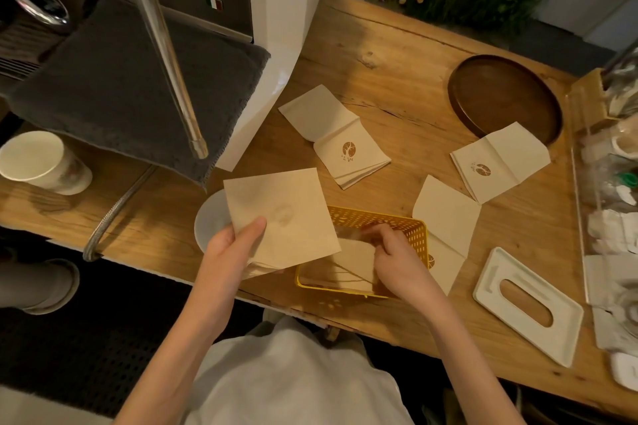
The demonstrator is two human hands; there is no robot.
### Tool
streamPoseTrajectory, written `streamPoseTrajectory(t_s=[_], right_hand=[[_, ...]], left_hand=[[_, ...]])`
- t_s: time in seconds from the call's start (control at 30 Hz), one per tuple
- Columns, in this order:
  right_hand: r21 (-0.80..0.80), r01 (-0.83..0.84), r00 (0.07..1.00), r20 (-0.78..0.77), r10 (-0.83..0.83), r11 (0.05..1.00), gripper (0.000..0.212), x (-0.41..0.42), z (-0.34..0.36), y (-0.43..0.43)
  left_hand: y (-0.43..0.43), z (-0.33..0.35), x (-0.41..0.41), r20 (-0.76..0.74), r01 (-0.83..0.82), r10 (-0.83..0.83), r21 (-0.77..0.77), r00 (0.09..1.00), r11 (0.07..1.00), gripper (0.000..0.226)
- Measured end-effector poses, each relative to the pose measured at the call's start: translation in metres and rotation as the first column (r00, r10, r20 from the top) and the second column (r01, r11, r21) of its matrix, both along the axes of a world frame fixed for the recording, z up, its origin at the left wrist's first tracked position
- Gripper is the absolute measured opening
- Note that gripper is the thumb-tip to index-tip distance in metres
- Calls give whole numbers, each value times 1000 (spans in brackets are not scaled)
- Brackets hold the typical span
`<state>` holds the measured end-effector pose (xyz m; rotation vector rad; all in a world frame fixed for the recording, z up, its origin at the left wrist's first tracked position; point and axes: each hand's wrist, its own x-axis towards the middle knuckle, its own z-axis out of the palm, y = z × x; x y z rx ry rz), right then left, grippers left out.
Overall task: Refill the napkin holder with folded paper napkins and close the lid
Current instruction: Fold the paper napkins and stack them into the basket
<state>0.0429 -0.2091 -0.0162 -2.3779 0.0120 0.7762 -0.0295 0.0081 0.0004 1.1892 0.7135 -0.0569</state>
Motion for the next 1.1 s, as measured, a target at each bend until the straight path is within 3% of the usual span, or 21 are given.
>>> streamPoseTrajectory(t_s=[0.23,0.5,0.7,0.9,1.1], right_hand=[[77,75,996,-63,-70,994,31,4,-9,-3],[-170,-250,961,76,265,953,41,-4,3,7],[-387,-402,895,24,445,830,60,-3,10,19],[-621,-482,777,24,629,618,71,-2,12,27],[-664,-550,694,-24,720,507,65,3,15,28]], left_hand=[[-1,0,-5,10,7,-7,10,1000,1000,17],[-2,1,-11,13,12,-12,16,1000,1000,14],[8,2,-12,13,-49,49,45,999,998,10],[12,2,-16,-7,-85,85,33,996,996,15],[8,2,-20,-34,-98,98,23,995,995,14]])
